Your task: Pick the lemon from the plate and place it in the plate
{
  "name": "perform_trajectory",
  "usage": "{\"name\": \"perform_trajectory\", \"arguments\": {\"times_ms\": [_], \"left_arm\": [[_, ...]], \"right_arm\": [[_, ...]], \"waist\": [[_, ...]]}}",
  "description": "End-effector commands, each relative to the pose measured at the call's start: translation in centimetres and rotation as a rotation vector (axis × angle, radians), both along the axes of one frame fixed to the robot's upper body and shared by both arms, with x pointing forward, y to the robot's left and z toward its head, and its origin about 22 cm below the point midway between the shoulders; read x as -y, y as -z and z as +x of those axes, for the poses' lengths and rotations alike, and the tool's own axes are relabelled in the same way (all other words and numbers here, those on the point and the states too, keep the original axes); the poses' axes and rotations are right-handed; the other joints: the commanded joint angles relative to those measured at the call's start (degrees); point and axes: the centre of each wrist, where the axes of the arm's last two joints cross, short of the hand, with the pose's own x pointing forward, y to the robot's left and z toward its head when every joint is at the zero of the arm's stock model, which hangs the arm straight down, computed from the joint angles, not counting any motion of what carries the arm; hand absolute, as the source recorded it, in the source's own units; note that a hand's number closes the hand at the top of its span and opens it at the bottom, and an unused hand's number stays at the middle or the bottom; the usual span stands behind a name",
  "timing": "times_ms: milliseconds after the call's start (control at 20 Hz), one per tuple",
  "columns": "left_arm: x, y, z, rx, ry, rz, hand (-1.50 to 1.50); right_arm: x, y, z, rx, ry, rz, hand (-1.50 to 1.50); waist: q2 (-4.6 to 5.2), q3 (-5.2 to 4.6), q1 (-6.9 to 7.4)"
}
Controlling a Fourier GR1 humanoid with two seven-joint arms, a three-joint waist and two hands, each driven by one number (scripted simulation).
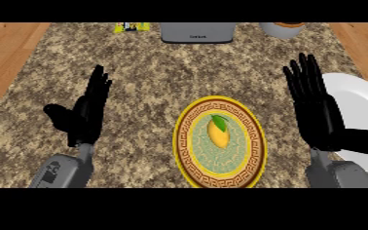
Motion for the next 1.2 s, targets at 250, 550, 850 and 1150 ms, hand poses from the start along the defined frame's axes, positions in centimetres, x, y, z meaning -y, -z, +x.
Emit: {"name": "perform_trajectory", "arguments": {"times_ms": [250, 550, 850, 1150], "left_arm": [[-2.6, 5.4, -3.6, -0.352, 0.082, 0.078, 0.0], [-1.7, 4.9, -3.6, -0.365, 0.15, 0.008, 0.0], [-1.1, 6.0, -4.9, -0.344, 0.119, 0.021, 0.0], [-1.8, 5.4, -4.5, -0.375, 0.135, 0.003, 0.0]], "right_arm": [[2.2, -11.5, 6.5, 0.281, -0.149, -0.36, 1.5], [4.1, -1.7, 7.1, 0.222, 0.179, -0.513, -1.5], [7.1, -0.7, 6.7, 0.266, 0.054, -0.53, -1.5], [6.3, -5.7, 5.8, 0.162, -0.128, -0.907, -1.5]], "waist": [[3.99, -0.1, 3.5], [3.41, 0.08, 1.1], [3.1, 0.03, 0.36], [2.79, -0.11, -0.02]]}}
